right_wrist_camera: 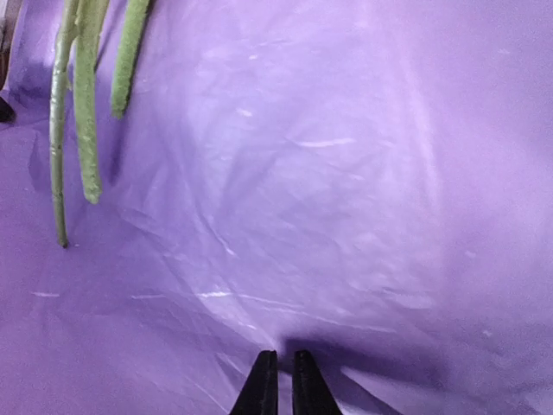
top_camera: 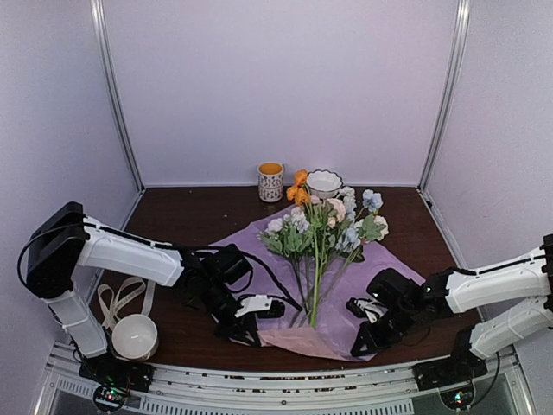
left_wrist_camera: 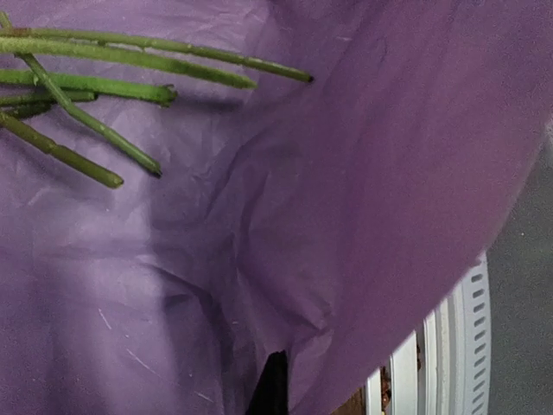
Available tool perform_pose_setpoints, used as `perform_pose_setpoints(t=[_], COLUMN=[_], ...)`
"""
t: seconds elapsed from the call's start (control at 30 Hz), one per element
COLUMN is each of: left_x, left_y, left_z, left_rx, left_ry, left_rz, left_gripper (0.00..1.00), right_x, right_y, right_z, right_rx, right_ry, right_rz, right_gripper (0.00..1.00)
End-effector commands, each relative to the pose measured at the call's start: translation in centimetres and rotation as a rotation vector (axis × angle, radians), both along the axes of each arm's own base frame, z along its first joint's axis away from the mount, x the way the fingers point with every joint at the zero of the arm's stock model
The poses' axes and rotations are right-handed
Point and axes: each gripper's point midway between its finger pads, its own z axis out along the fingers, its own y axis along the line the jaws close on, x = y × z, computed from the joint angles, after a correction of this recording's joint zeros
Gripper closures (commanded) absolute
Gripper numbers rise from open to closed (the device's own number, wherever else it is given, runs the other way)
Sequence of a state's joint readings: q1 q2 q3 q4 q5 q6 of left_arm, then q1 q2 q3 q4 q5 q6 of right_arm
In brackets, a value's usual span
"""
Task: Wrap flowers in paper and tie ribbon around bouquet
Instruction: Fold the bottom corner of the flattened wrapping paper.
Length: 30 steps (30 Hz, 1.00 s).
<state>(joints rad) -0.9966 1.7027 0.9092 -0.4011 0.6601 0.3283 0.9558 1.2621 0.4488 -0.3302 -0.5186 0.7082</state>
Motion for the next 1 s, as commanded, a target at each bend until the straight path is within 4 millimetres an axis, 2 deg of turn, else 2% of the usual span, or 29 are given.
perform_pose_setpoints(t=[0.0, 0.13, 0.27, 0.33, 0.4, 0.5, 0.6, 0.7, 0.87, 0.93, 0.97], left_x=[0.3, 0.3, 0.3, 0.3, 0.4, 0.5, 0.6, 0.6, 0.7, 0.7, 0.7], left_y=[-0.1, -0.1, 0.1, 0.1, 0.1, 0.2, 0.2, 0.3, 0.3, 0.4, 0.4], left_z=[0.2, 0.2, -0.2, -0.2, -0.3, -0.4, -0.5, -0.6, -0.6, -0.6, -0.6], left_rx=[0.005, -0.002, 0.003, 0.001, -0.003, -0.003, -0.001, 0.001, 0.000, 0.003, 0.002], left_ry=[0.053, 0.071, 0.090, 0.101, 0.107, 0.120, 0.130, 0.133, 0.131, 0.131, 0.129], left_rz=[-0.024, -0.025, -0.017, -0.011, -0.009, -0.006, 0.001, 0.004, 0.007, 0.009, 0.010], left_gripper=[1.00, 1.00, 1.00, 1.00, 1.00, 1.00, 1.00, 1.00, 1.00, 1.00, 1.00], right_x=[0.1, 0.7, 0.3, -0.2, -0.5, -0.3, -0.8, -1.2, -2.0, -2.4, -2.5], right_y=[-2.2, 0.7, 2.0, 2.9, 3.4, 3.9, 5.0, 5.2, 6.1, 6.8, 6.9], right_z=[2.0, 8.0, 11.2, 12.8, 13.6, 13.0, 12.0, 10.3, 8.1, 7.8, 7.6], right_rx=[-0.056, 0.159, 0.280, 0.338, 0.358, 0.375, 0.399, 0.342, 0.298, 0.307, 0.301], right_ry=[-0.049, -0.166, -0.283, -0.357, -0.445, -0.535, -0.553, -0.581, -0.558, -0.547, -0.537], right_rz=[0.040, 0.126, 0.177, 0.207, 0.226, 0.194, 0.200, 0.238, 0.292, 0.306, 0.309], right_gripper=[0.89, 0.81, 0.76, 0.67, 0.60, 0.49, 0.33, 0.28, 0.31, 0.38, 0.46])
